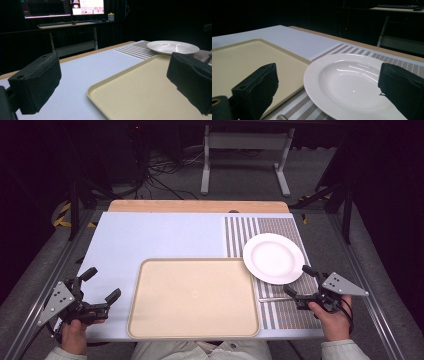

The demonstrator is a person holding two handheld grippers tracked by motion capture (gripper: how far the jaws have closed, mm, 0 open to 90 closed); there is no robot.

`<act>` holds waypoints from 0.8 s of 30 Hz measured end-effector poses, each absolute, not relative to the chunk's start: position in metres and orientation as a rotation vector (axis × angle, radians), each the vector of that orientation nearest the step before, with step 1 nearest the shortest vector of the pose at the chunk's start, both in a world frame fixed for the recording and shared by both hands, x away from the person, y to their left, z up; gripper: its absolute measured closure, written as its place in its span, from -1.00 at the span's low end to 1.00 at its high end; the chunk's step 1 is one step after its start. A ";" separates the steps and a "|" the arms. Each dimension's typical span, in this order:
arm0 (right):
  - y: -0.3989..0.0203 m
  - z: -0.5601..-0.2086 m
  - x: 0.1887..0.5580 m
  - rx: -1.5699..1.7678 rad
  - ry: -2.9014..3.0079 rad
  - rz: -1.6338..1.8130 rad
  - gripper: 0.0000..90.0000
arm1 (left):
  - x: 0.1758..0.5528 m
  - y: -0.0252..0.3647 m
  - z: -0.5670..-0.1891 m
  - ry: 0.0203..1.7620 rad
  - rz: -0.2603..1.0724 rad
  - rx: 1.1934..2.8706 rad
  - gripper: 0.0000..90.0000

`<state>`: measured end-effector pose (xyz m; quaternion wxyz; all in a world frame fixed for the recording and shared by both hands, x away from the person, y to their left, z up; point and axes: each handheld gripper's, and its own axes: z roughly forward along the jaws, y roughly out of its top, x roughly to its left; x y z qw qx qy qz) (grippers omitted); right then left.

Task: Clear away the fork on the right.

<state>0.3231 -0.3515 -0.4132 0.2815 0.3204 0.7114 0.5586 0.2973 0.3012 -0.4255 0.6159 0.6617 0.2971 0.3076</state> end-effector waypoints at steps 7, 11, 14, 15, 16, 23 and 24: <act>-0.341 -0.398 0.338 0.814 1.952 1.488 -0.94 | 0.297 0.302 -0.425 0.685 0.708 1.524 -0.99; -0.336 -0.392 0.344 0.801 1.968 1.493 -0.96 | 0.297 0.301 -0.425 0.683 0.708 1.526 -0.99; -0.332 -0.389 0.348 0.808 2.004 1.475 -0.97 | 0.297 0.301 -0.425 0.684 0.708 1.525 -0.99; -0.331 -0.388 0.350 0.804 2.015 1.465 -0.97 | 0.297 0.301 -0.425 0.684 0.709 1.525 -0.99; -0.330 -0.387 0.350 0.803 2.022 1.450 -0.97 | 0.297 0.301 -0.425 0.684 0.709 1.524 -0.99; -0.327 -0.377 0.357 0.773 2.121 1.374 -0.92 | 0.298 0.301 -0.425 0.685 0.708 1.524 -0.99; -0.327 -0.377 0.357 0.773 2.121 1.374 -0.92 | 0.298 0.301 -0.425 0.683 0.709 1.521 -0.99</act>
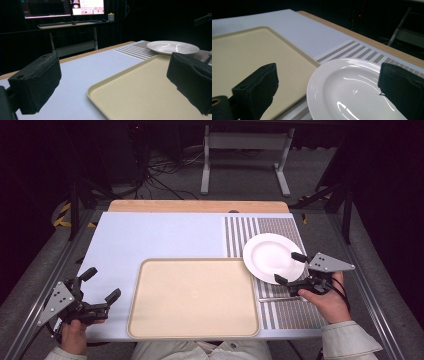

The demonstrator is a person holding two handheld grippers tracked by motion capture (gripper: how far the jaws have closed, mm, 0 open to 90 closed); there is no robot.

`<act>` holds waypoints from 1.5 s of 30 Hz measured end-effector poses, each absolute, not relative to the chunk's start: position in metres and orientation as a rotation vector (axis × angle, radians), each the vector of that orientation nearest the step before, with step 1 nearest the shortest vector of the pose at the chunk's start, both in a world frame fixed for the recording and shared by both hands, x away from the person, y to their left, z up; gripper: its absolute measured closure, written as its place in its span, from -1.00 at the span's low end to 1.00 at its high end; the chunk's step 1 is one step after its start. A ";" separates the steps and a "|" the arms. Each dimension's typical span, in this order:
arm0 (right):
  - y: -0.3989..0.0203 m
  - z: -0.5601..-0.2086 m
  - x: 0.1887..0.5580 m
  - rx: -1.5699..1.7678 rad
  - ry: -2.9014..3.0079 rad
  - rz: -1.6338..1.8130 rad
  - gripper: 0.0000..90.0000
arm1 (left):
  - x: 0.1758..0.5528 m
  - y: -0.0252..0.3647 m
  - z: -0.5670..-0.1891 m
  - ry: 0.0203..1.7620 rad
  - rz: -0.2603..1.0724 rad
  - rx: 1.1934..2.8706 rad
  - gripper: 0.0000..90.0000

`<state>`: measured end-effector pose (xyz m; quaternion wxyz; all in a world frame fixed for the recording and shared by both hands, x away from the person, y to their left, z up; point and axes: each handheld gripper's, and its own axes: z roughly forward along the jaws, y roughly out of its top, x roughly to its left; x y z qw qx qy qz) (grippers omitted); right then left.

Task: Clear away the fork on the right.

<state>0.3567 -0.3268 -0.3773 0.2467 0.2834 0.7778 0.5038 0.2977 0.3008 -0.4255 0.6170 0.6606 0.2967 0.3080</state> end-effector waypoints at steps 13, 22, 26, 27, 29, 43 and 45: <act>-0.317 -0.360 0.364 0.648 2.472 1.055 -0.75 | 0.298 0.301 -0.425 0.685 0.707 1.521 -0.99; -0.314 -0.354 0.366 0.571 2.621 0.833 -0.75 | 0.298 0.301 -0.425 0.685 0.703 1.525 -0.99; -0.314 -0.354 0.368 0.566 2.673 0.763 -0.78 | 0.298 0.300 -0.425 0.685 0.703 1.523 -0.99; -0.314 -0.355 0.368 0.555 2.688 0.736 -0.78 | 0.298 0.300 -0.425 0.684 0.704 1.525 -0.99; -0.313 -0.358 0.369 0.546 2.720 0.704 -0.78 | 0.298 0.300 -0.425 0.685 0.703 1.525 -0.99; -0.311 -0.369 0.370 0.503 2.908 0.484 -0.72 | 0.298 0.300 -0.425 0.684 0.703 1.524 -1.00; -0.311 -0.371 0.370 0.497 2.926 0.455 -0.71 | 0.298 0.300 -0.425 0.684 0.703 1.525 -0.99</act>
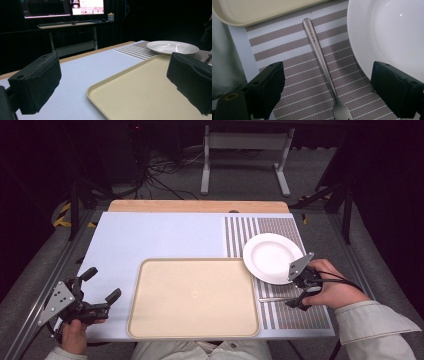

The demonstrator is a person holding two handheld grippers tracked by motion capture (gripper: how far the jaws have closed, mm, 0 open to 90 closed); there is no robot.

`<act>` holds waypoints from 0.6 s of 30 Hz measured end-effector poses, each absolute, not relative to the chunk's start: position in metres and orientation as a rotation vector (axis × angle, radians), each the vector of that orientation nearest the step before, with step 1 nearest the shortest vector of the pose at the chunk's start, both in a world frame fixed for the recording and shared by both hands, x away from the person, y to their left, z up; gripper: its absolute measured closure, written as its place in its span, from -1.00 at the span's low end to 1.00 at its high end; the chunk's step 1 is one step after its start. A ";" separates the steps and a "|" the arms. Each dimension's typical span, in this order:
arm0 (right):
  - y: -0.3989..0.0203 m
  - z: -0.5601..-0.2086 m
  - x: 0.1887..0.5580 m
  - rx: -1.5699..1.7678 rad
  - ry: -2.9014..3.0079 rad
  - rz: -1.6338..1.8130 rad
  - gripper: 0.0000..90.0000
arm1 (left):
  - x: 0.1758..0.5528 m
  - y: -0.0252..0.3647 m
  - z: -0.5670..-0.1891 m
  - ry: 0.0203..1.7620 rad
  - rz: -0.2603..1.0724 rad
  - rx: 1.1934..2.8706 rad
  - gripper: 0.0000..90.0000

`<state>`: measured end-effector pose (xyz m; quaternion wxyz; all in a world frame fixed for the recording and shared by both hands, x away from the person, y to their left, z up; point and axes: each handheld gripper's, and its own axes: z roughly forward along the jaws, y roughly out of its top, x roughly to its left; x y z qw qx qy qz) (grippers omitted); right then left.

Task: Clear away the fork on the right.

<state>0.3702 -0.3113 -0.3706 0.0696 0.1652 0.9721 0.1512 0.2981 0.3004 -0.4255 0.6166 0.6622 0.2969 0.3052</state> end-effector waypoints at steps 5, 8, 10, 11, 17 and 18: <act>-0.312 -0.376 0.370 0.487 2.967 0.378 -0.72 | 0.298 0.300 -0.425 0.683 0.702 1.524 -0.99; -0.313 -0.381 0.370 0.496 2.996 0.332 -0.72 | 0.298 0.300 -0.425 0.682 0.702 1.524 -0.99; -0.314 -0.383 0.371 0.490 3.013 0.302 -0.72 | 0.298 0.300 -0.425 0.682 0.702 1.524 -0.99; -0.315 -0.384 0.371 0.500 3.016 0.292 -0.71 | 0.298 0.300 -0.425 0.682 0.703 1.525 -0.99; -0.319 -0.391 0.374 0.514 3.048 0.254 -0.65 | 0.298 0.300 -0.425 0.681 0.704 1.525 -0.99; -0.320 -0.393 0.375 0.512 3.041 0.253 -0.65 | 0.298 0.300 -0.425 0.682 0.704 1.525 -1.00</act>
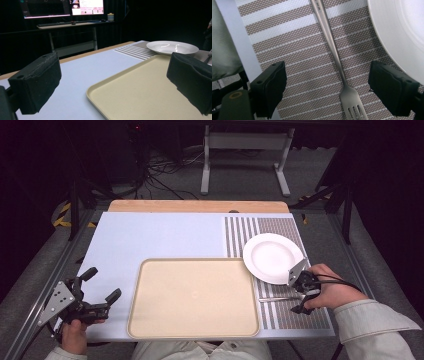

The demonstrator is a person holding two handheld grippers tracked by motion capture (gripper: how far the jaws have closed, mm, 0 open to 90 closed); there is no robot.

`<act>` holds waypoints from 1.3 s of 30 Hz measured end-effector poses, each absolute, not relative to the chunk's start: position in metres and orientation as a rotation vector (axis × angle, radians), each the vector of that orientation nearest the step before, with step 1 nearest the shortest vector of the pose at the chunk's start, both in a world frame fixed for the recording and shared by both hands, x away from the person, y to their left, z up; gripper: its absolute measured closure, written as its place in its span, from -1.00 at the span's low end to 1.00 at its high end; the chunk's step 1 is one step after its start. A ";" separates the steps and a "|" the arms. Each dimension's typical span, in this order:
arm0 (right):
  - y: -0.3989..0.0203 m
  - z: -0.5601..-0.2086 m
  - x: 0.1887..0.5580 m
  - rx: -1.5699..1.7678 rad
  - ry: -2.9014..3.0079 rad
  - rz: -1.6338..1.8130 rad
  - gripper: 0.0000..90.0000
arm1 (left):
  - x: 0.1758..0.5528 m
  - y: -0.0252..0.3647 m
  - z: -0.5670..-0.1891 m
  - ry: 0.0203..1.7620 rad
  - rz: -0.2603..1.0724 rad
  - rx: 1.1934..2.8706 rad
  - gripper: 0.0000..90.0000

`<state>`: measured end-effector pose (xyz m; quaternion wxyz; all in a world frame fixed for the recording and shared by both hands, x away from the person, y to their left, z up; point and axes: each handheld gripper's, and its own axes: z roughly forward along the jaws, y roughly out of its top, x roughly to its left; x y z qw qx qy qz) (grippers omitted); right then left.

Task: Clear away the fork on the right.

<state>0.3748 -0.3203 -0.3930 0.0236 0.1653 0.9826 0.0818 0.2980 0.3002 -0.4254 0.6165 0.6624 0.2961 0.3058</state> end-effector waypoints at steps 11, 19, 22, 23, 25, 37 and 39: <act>-0.325 -0.406 0.382 0.476 3.043 0.272 -0.17 | 0.298 0.300 -0.425 0.683 0.704 1.525 -0.99; -0.327 -0.411 0.387 0.419 3.061 0.241 0.31 | 0.298 0.300 -0.425 0.681 0.703 1.526 -0.99; -0.326 -0.412 0.388 0.395 3.061 0.231 0.46 | 0.298 0.300 -0.425 0.681 0.704 1.526 -0.99; -0.326 -0.412 0.388 0.386 3.067 0.227 0.52 | 0.298 0.300 -0.426 0.681 0.704 1.526 -0.99; -0.325 -0.413 0.389 0.367 3.073 0.222 0.64 | 0.298 0.300 -0.426 0.682 0.704 1.526 -0.99; -0.323 -0.413 0.389 0.275 3.085 0.219 0.90 | 0.298 0.300 -0.426 0.681 0.700 1.521 -0.99; -0.323 -0.413 0.390 0.284 3.086 0.220 0.92 | 0.297 0.300 -0.426 0.679 0.699 1.528 -0.99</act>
